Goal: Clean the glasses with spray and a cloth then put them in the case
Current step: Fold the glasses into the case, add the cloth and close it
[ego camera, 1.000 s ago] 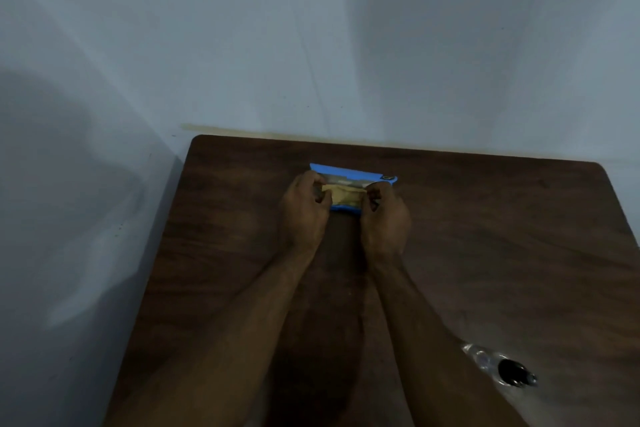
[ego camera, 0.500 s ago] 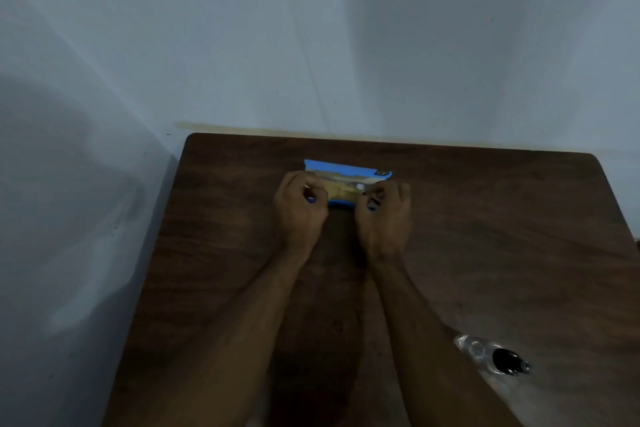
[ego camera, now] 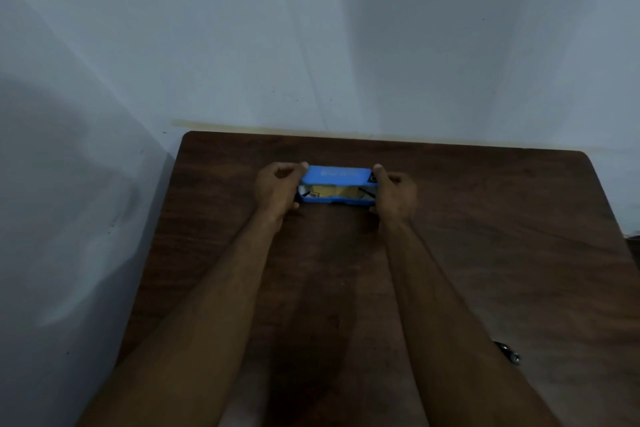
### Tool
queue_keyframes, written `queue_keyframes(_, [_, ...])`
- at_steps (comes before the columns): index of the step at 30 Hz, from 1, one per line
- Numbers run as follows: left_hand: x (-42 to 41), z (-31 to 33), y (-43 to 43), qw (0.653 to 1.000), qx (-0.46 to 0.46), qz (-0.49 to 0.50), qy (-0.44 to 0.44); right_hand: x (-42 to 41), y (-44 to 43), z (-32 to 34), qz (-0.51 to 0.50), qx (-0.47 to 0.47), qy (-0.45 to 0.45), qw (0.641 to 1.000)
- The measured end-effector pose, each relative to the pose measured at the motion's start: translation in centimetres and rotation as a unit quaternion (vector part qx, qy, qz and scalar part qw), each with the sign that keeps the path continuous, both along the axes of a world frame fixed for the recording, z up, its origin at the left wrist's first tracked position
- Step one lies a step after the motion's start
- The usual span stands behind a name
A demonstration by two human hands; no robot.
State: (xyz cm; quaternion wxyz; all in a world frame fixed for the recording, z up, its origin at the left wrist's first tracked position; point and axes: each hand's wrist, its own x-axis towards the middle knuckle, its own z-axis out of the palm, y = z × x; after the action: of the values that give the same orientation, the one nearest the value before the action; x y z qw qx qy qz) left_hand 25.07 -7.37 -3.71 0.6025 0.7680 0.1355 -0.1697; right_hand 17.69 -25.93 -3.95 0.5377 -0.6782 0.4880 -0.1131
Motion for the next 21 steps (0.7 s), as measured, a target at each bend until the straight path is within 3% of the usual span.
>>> queue_keyframes(2, [-0.7,-0.5,0.9,0.999,-0.033,-0.026,-0.029,-0.6,-0.1,-0.2,0.005,0.003,-0.027,1.000])
queue_keyframes(8, [-1.4,-1.7,2.0,0.990,-0.021,-0.092,-0.108,-2.1,-0.2,-1.1,0.042,-0.011,-0.079,0.996])
queue_keyframes(21, [-2.6,-3.0,1.8,0.973,0.042,-0.095,-0.207,-2.4,0.4,-1.5,0.025,-0.038,-0.115,0.992])
